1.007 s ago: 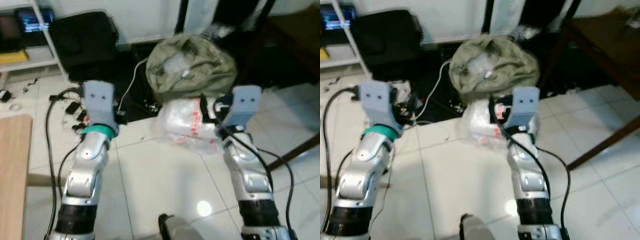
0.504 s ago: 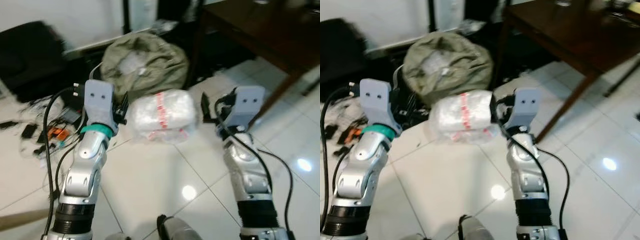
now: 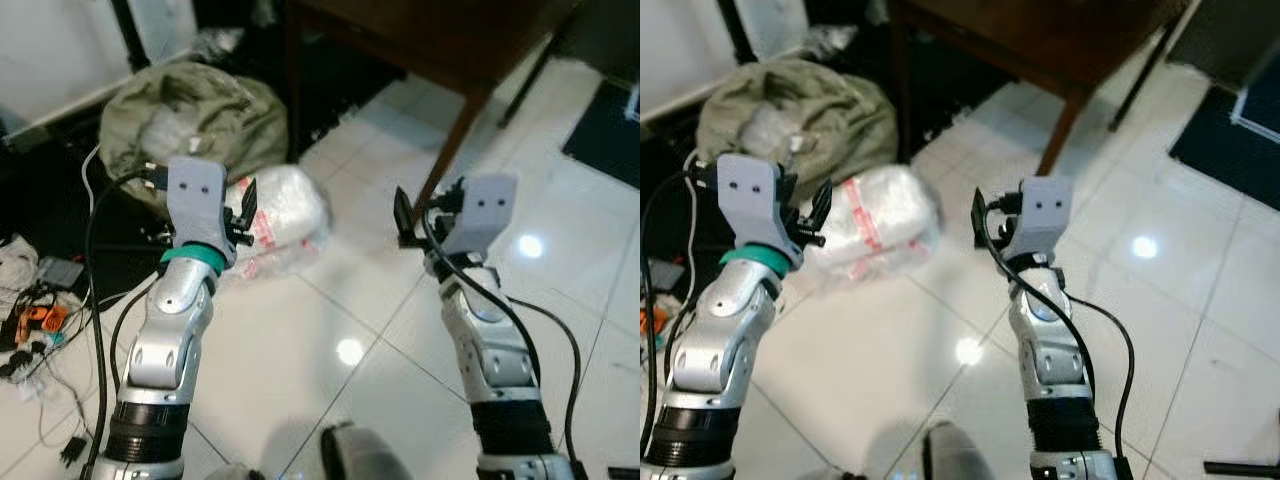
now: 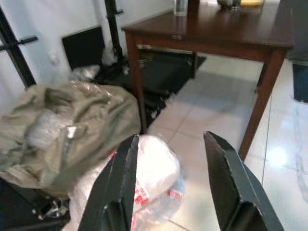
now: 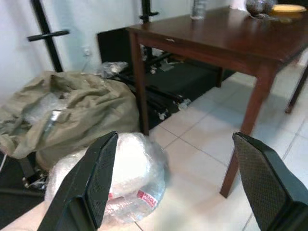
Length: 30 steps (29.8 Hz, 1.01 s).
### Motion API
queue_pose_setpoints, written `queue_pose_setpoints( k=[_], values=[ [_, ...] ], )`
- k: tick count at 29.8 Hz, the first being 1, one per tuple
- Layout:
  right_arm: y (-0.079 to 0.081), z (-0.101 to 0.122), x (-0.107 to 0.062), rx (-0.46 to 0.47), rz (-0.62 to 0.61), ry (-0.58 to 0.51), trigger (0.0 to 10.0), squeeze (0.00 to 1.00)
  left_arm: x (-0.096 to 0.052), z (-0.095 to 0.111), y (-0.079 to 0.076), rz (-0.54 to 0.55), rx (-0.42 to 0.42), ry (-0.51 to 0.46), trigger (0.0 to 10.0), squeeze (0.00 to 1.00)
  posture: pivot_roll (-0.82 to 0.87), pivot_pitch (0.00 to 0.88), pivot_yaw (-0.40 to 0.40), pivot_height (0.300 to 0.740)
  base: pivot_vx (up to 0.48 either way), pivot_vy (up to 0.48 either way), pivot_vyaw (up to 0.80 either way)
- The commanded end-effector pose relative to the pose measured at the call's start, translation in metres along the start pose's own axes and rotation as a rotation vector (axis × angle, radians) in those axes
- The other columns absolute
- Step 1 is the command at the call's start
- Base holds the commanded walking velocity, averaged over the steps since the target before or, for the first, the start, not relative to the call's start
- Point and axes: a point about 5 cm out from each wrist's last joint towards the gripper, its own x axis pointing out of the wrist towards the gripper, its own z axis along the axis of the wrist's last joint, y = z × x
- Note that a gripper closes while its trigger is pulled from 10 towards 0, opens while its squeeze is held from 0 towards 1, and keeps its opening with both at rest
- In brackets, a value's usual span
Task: Setting the table
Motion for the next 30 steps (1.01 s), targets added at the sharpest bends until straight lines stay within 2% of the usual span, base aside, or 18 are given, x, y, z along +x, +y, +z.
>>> queue_pose_setpoints(
  k=[1, 30],
  values=[
    [-0.0033, -0.0008, -0.0011, -0.007, -0.014, 0.004, 10.0, 0.00, -0.0008, -0.0024, -0.0027, -0.011, -0.001, 0.011, 10.0, 0.00, -0.07, 0.043, 0.042, 0.740, 0.000, 0.000, -0.80],
    [-0.0034, -0.0011, -0.0004, -0.013, -0.011, 0.004, 10.0, 0.00, -0.0006, -0.0038, -0.0055, -0.028, -0.004, 0.012, 10.0, 0.00, -0.08, 0.036, 0.040, 0.740, 0.000, 0.000, -0.80]
  ],
)
